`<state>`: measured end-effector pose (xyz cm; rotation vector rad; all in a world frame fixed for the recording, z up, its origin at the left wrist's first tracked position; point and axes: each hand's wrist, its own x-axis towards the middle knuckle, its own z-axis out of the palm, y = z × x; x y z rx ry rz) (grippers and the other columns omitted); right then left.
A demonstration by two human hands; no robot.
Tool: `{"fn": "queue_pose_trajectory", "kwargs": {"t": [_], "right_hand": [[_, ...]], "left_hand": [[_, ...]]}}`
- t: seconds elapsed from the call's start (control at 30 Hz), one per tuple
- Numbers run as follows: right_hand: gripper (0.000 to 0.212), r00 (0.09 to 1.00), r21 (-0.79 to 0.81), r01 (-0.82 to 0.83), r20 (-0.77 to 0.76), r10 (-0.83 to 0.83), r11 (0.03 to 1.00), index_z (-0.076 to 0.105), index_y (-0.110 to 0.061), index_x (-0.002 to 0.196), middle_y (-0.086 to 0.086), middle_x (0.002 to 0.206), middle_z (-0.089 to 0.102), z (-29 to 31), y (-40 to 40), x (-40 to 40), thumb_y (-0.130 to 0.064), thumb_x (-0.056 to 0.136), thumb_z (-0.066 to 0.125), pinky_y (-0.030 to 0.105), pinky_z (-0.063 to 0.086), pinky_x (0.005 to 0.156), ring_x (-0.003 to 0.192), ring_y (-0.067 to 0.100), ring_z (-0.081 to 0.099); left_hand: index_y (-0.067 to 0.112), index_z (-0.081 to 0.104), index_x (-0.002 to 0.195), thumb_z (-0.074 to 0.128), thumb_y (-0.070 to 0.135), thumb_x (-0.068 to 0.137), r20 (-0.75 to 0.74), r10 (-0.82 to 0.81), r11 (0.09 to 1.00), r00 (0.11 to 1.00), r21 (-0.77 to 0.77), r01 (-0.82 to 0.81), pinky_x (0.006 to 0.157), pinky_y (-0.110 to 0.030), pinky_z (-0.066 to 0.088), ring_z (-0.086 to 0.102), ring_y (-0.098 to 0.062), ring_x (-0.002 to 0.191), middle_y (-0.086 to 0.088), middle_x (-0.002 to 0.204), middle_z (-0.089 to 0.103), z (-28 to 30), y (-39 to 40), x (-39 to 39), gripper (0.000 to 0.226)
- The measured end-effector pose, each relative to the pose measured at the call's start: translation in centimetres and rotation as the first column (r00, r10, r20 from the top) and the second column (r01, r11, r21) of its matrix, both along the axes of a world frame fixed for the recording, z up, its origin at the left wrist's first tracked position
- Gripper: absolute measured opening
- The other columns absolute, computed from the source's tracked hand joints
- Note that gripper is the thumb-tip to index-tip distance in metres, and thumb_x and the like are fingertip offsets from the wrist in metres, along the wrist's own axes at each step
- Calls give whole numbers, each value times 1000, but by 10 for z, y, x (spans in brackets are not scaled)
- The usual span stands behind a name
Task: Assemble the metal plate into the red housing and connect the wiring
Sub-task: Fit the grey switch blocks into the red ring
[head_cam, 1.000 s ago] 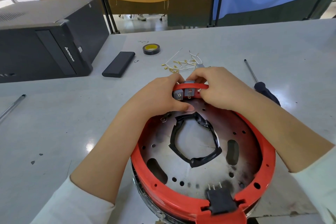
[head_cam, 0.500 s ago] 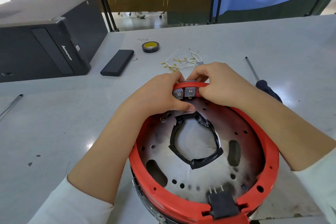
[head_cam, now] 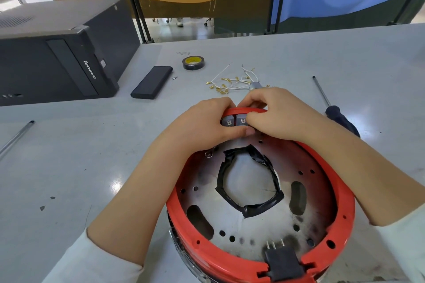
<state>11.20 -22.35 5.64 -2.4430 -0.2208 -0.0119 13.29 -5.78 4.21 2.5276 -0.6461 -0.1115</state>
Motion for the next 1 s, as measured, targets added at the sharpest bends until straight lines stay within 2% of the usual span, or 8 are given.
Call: {"fn": "queue_pose_trajectory", "kwargs": {"t": [0.13,0.23,0.4,0.5,0.57,0.73,0.83,1.0], "right_hand": [[19,988,245,155,-41,-149,957,70,-21,88,-7,78,71,1,-6,15,-18,84,52,19,47,65,73,6,63],[19,952,404,291,-209,-222,867,67,-14,97,0,88,70,6,-23,34,-13,88,51,21,51,55,72,12,64],[38,959,9,229,-176,-224,973,54,-15,125,9,128,51,-3,-43,78,-2,92,43,31,50,67,93,22,53],[45,991,-210,88,-81,-107,974,51,-17,132,9,141,42,-12,-41,98,-1,90,49,26,39,82,112,26,51],[46,999,-293,33,-13,-39,956,51,-20,133,9,141,42,-18,-37,106,-4,90,53,24,32,91,125,26,43],[51,998,-444,51,-7,-60,895,44,-20,138,9,138,39,-26,-33,112,-7,89,52,37,40,100,122,29,45],[46,996,-496,54,-39,-84,866,49,-16,133,11,132,41,-24,-33,107,-11,88,56,39,44,96,115,30,50],[25,994,-542,58,-44,-98,838,65,9,98,26,104,62,-14,-33,96,-10,83,58,39,48,74,99,37,57]], "left_hand": [[38,56,123,58,62,85,-35,-8,1000,999,-10,8,90,-32,46,58,-12,106,11,117,65,1,0,0,46],[41,57,116,56,63,86,-51,18,1000,999,-4,-18,91,-36,48,59,-15,103,10,111,66,1,0,1,38],[42,58,112,55,66,85,-66,41,999,997,-10,-42,86,-33,49,59,-14,97,11,104,66,0,0,2,36],[41,58,111,55,65,85,-76,44,999,996,-18,-45,86,-33,49,60,-13,95,11,101,67,-1,0,2,35],[41,58,111,56,65,85,-85,44,999,995,-25,-47,87,-34,49,60,-13,95,11,101,67,-1,0,2,35],[40,58,112,55,65,86,-83,38,999,996,-30,-40,88,-35,49,59,-13,97,11,103,67,-2,1,2,35],[40,58,112,55,64,86,-80,35,999,996,-30,-38,88,-35,49,59,-13,98,11,104,67,-2,1,2,36],[41,57,113,55,64,86,-88,39,999,995,-21,-41,89,-35,49,59,-13,100,12,107,66,-1,1,2,36]]}}
